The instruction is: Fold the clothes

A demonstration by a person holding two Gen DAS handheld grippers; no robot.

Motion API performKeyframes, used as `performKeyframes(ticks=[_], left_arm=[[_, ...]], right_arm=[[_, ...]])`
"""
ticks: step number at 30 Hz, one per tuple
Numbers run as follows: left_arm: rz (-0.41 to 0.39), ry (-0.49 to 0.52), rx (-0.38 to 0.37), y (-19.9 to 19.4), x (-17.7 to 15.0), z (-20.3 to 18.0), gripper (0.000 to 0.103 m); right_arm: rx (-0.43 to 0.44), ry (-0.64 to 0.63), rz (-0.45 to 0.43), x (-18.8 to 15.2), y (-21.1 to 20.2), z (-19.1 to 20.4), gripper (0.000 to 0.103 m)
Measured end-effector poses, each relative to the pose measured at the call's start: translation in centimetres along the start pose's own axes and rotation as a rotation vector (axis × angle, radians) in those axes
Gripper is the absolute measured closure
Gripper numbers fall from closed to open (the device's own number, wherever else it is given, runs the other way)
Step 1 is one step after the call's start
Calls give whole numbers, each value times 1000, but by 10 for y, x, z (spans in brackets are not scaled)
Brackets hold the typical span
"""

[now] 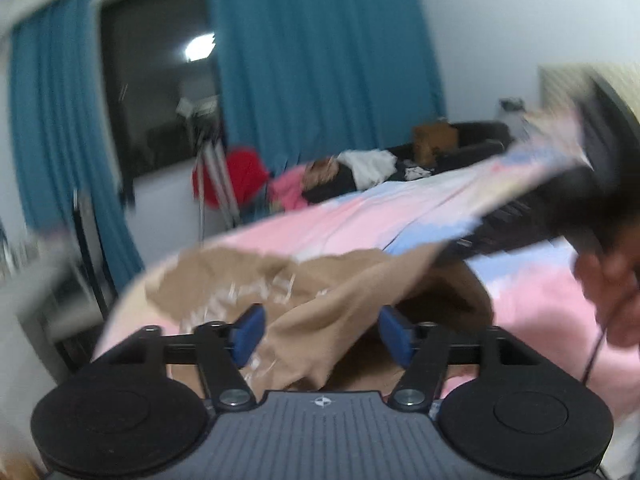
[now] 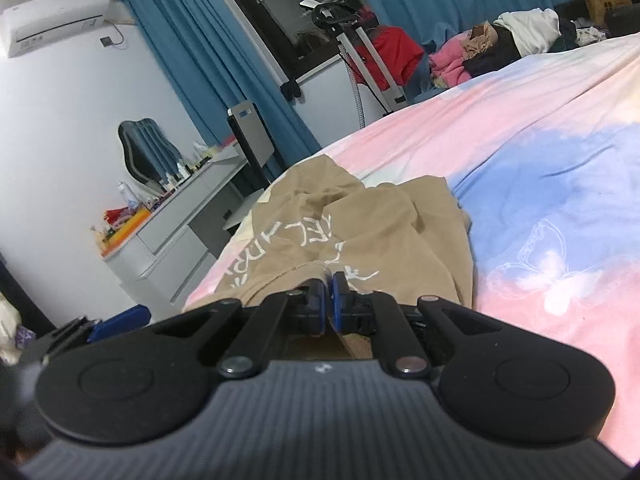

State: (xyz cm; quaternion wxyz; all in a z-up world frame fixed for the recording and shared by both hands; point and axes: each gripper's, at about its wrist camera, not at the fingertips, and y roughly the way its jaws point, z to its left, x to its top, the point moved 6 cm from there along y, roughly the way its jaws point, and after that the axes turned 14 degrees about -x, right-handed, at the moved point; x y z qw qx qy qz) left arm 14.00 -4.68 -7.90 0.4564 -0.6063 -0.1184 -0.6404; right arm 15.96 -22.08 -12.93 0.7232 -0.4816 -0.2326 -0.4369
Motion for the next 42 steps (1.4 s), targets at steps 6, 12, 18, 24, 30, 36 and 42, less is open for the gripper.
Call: performKeyframes(ticks=[6, 12, 18, 24, 30, 36, 42], left_arm=[[49, 344, 234, 63, -9, -53, 26], [42, 385, 419, 92, -14, -49, 26], [-68, 237, 405, 51, 10, -38, 22], [-111, 183, 321, 2, 25, -59, 21], [-58, 147, 250, -13, 10, -70, 21], [38, 157, 192, 16, -20, -86, 20], [77, 170, 279, 60, -37, -87, 18]], right_arm=[[66, 64, 35, -2, -3, -1, 96], [25, 49, 11, 0, -1, -4, 96], [-83, 12, -12, -2, 9, -9, 96], [-119, -43, -65, -1, 1, -2, 95], [-81, -12, -81, 2, -5, -3, 95], [-54, -13, -93, 3, -10, 2, 95], [-15, 11, -102, 7, -15, 3, 95]])
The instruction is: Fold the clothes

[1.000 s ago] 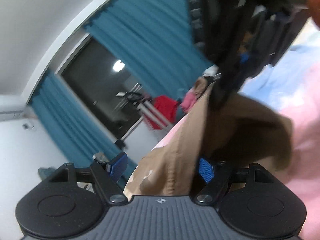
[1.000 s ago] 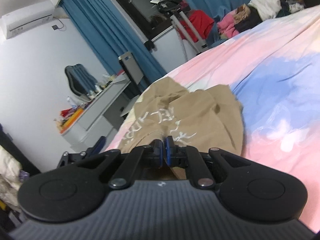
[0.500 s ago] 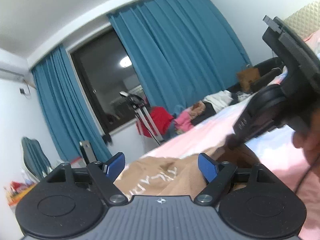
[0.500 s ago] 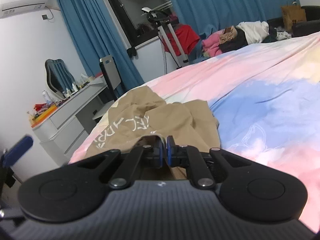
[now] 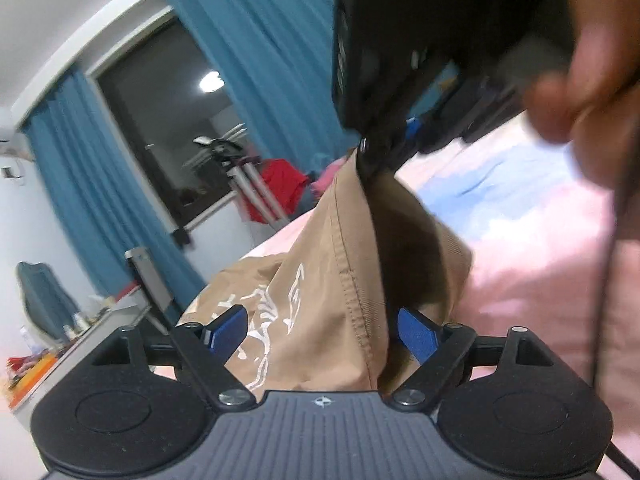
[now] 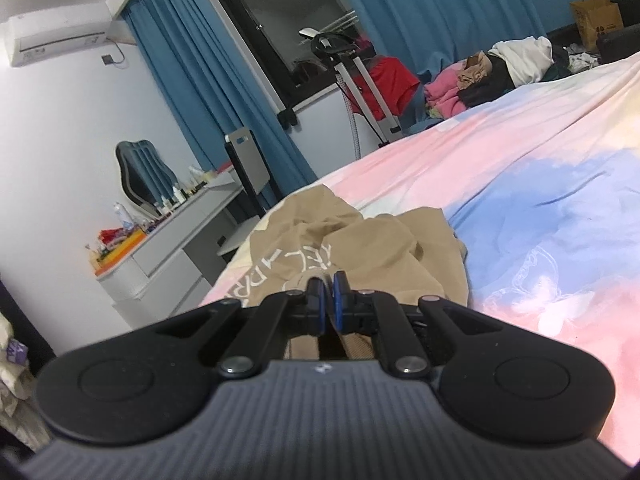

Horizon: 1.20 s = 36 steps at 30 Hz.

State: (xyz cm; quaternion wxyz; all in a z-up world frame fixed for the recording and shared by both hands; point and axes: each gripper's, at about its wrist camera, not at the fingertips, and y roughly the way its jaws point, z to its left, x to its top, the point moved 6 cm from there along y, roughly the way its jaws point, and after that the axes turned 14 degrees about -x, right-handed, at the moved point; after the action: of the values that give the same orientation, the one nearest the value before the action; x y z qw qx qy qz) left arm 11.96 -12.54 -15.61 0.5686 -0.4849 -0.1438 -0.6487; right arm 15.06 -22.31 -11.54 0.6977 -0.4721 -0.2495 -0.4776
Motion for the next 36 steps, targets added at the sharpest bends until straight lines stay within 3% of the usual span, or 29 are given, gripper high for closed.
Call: performKeyframes(ticks=[5, 8, 15, 18, 20, 22, 26, 30, 36], left_arm=[[25, -68, 218, 17, -5, 17, 18], [51, -182, 270, 4, -15, 40, 15], [145, -82, 198, -50, -31, 27, 11], [225, -162, 138, -59, -45, 23, 13], [267, -233, 149, -65, -54, 29, 17], [258, -300, 195, -73, -60, 44, 17], [161, -423, 306, -94, -58, 84, 17], [154, -460, 273, -103, -51, 88, 17], [179, -286, 149, -85, -34, 49, 17]], right_arm=[[5, -5, -44, 4, -6, 2, 95], [-51, -29, -88, 5, -8, 0, 95], [-175, -161, -161, -1, -4, 7, 95], [-229, -191, -219, 2, -10, 6, 95], [-242, -178, -260, 7, -16, 2, 95], [-236, -128, -284, 14, -23, -5, 95], [-207, -63, -246, 18, -21, -17, 95], [-173, -39, -175, 13, -11, -19, 95], [-32, -5, -81, 7, -11, -8, 95]])
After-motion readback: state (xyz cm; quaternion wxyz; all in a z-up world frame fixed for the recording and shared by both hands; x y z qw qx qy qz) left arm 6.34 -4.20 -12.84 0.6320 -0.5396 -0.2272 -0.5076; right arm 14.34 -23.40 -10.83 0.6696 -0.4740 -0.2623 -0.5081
